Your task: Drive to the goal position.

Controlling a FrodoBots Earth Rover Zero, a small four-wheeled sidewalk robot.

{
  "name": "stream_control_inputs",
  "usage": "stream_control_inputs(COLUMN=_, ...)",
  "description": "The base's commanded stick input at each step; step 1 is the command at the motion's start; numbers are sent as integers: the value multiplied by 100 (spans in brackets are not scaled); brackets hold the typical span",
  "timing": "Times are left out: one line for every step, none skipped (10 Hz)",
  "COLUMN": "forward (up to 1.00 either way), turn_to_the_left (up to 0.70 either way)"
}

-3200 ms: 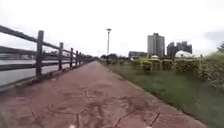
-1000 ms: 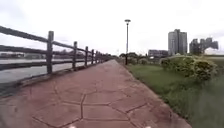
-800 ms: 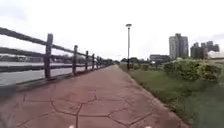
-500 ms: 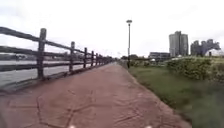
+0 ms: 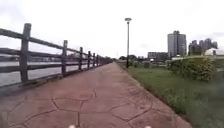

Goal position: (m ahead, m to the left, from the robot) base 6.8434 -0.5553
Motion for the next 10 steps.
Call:
stream_control_inputs(forward=100, turn_to_the_left=0)
stream_control_inputs(forward=100, turn_to_the_left=0)
stream_control_inputs(forward=100, turn_to_the_left=0)
stream_control_inputs(forward=100, turn_to_the_left=0)
stream_control_inputs(forward=100, turn_to_the_left=0)
stream_control_inputs(forward=100, turn_to_the_left=0)
stream_control_inputs(forward=100, turn_to_the_left=0)
stream_control_inputs(forward=100, turn_to_the_left=0)
stream_control_inputs(forward=100, turn_to_the_left=0)
stream_control_inputs(forward=100, turn_to_the_left=0)
